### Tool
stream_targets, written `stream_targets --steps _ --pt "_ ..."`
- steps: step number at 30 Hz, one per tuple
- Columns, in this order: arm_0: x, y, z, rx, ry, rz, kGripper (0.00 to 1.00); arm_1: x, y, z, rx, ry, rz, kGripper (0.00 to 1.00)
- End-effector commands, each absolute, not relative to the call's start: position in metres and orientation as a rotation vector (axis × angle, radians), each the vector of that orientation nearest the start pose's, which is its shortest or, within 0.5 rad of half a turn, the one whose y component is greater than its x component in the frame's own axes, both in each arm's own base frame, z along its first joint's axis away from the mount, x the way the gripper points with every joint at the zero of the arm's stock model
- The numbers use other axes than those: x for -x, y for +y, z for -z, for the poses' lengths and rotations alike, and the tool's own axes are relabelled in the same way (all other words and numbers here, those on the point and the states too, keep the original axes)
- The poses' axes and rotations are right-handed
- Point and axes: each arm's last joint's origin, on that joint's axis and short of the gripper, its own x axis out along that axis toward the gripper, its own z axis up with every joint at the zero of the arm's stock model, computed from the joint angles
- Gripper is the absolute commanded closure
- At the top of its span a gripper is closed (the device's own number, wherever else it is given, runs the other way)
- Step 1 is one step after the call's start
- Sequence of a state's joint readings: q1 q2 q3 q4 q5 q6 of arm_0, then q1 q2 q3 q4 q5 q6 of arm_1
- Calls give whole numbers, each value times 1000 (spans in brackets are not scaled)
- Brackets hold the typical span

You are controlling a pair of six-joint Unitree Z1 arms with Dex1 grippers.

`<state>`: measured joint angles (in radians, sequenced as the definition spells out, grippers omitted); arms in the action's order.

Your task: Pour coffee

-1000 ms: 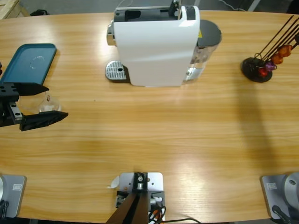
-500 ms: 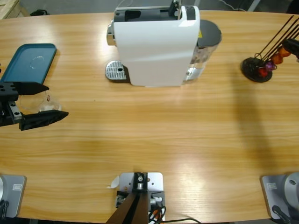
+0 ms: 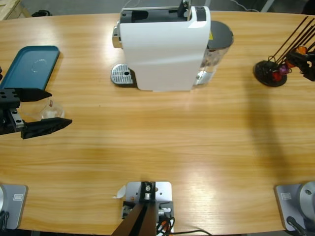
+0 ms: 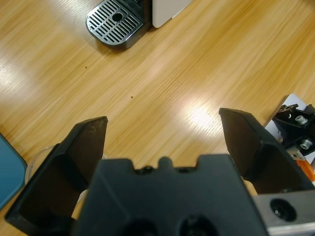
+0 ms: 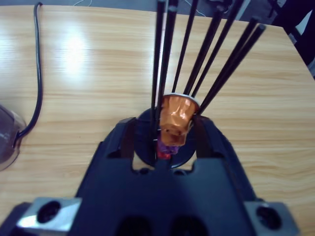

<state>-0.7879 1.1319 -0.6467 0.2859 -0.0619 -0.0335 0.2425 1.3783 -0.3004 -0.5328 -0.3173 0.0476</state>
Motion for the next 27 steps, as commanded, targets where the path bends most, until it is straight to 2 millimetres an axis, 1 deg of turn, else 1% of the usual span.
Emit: stream_targets --steps 1,2,3,12,14,15,16,27 --pt "-105 -113 -275 -246 796 803 13 -188 25 -210 102 566 108 674" --pt "-105 -113 -275 -245 795 803 13 -188 25 -210 104 566 107 734" --pt "-105 -113 -275 -245 796 803 13 -188 25 -210 105 567 107 740" --pt "-104 -112 -276 -236 793 800 13 -189 25 -208 112 578 112 740" --pt "-104 -112 -276 -236 792 801 13 -190 25 -208 113 578 112 756" --pt "-104 -111 -276 -236 792 801 13 -190 25 -208 116 579 112 890" --pt "-104 -111 -276 -236 792 801 13 -190 25 -208 120 576 113 992" --pt "-103 -110 -274 -237 796 800 13 -188 23 -220 137 533 124 1000"
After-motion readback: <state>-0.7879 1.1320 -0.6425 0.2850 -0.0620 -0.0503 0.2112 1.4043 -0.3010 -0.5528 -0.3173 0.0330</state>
